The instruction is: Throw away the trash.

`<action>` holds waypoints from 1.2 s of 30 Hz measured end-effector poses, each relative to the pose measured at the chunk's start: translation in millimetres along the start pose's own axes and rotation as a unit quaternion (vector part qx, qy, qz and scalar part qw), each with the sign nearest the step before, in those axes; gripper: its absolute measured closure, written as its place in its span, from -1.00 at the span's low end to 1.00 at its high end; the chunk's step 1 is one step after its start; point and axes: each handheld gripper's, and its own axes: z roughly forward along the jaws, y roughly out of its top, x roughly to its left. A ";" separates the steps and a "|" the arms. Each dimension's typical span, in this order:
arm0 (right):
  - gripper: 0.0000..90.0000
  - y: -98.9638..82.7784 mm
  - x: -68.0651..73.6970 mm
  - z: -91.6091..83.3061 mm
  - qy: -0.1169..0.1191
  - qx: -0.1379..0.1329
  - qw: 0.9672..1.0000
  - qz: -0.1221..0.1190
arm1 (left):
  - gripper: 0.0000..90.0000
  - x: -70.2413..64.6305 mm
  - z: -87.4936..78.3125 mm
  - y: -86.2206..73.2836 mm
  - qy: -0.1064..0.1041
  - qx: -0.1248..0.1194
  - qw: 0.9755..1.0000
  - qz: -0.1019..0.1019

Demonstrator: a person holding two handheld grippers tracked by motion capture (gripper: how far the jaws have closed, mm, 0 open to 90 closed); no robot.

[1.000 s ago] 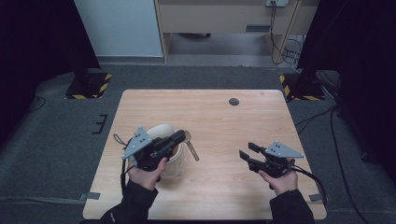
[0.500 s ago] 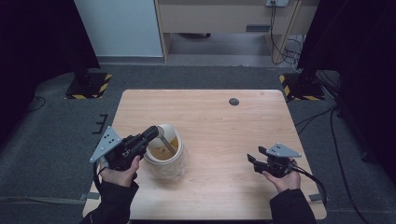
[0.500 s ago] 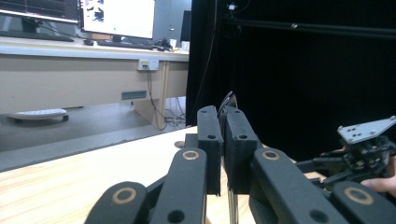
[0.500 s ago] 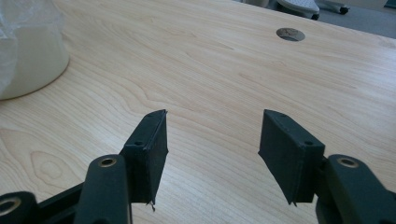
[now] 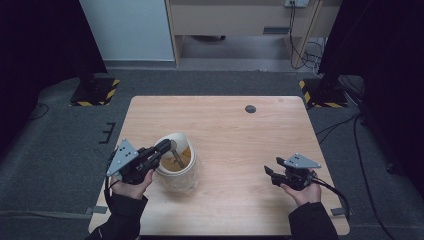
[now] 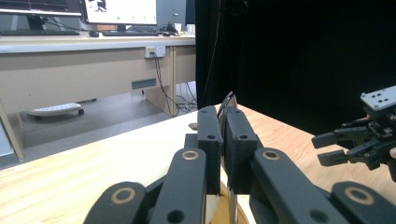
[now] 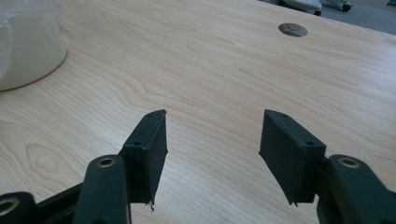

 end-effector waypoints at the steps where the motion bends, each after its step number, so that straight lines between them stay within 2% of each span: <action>1: -0.08 0.0 0.0 0.1 0.000 0.000 1.000 0.000 | 0.89 -0.3 0.4 -0.9 0.000 0.001 1.000 0.000; 6: -0.08 0.0 -0.1 -0.1 0.001 0.001 1.000 -0.001 | 0.82 -0.4 2.5 -6.6 0.001 0.012 1.000 -0.002; 15: -0.09 0.0 -0.2 -0.4 0.002 0.001 1.000 -0.002 | 0.50 2.2 -0.1 -10.4 0.007 0.011 1.000 -0.008; 22: -0.11 0.0 -1.2 -1.1 -0.002 0.000 1.000 0.002 | 0.24 9.2 -12.2 -10.4 0.024 0.004 1.000 -0.016; 27: -0.18 -1.6 -4.5 -1.3 -0.010 0.001 1.000 0.010 | 0.01 18.5 -28.3 -20.0 0.045 0.009 0.999 -0.016; 32: -0.26 -3.7 -8.4 -0.8 -0.017 0.002 1.000 0.023 | -0.21 34.3 -42.0 -42.1 0.073 0.039 0.996 -0.016; 36: -0.31 -5.0 -11.2 -0.3 -0.025 0.005 0.999 0.030 | -0.34 48.4 -51.1 -61.0 0.101 0.069 0.992 -0.028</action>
